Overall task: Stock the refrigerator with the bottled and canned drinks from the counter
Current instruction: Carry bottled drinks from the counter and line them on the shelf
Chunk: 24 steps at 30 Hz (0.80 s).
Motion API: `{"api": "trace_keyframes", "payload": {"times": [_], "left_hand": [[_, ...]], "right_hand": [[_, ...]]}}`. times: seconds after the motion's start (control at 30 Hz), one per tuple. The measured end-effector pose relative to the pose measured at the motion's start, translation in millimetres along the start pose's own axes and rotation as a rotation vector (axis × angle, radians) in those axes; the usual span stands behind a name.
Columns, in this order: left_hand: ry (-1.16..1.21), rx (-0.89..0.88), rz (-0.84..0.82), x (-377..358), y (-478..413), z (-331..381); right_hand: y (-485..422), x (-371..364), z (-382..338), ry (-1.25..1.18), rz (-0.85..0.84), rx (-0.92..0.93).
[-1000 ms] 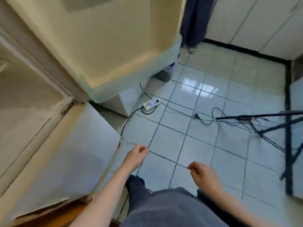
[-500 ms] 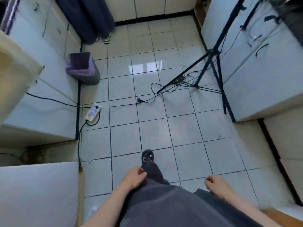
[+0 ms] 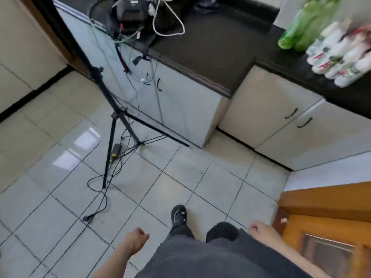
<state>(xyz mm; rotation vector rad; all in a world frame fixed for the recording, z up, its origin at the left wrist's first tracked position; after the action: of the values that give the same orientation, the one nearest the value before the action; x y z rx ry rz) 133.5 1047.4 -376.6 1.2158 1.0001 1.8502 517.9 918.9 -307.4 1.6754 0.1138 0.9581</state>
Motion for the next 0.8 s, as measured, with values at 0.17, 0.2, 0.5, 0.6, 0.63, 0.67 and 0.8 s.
{"api": "trace_keyframes", "payload": {"times": [0.17,0.2,0.5,0.6,0.63,0.67,0.8], "left_hand": [[0.028,-0.179,0.199,108.1,-52.6,131.4],[0.057,-0.204,0.209,122.4,-63.0,155.2],[-0.087,-0.265,0.100,113.6,-105.7,307.2],[-0.162,-0.237,-0.020,79.8,-107.9,342.1],[-0.158,-0.220,-0.051,69.9,-107.4,354.9],[-0.154,-0.207,-0.069,61.7,-108.0,368.9],[-0.178,-0.243,-0.100,46.4,-111.9,447.1]], "right_hand": [[-9.6,31.5,1.3,-0.257,0.042,-0.113],[-11.6,35.3,0.4,-0.304,0.039,-0.123],[-76.0,99.9,40.7,-0.420,-0.071,-0.185],[-107.5,150.0,60.6,-0.381,-0.083,-0.159],[-117.0,168.7,68.1,-0.387,-0.078,-0.148],[-126.1,187.5,75.3,-0.393,-0.071,-0.136],[-162.4,260.1,106.1,-0.372,-0.008,-0.097]]}}
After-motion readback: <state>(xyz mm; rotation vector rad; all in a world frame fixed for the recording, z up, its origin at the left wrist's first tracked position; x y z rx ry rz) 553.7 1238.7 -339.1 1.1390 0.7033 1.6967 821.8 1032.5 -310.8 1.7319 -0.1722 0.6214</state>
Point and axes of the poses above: each hand's wrist, its own y-axis away from the middle knuckle, its own x-axis out of the back of the hand, z = x × y, the point moved 2 cm from there along -y, towards the middle knuckle, and after that the axes turned 8 degrees about -x, right-handed, at the moved point
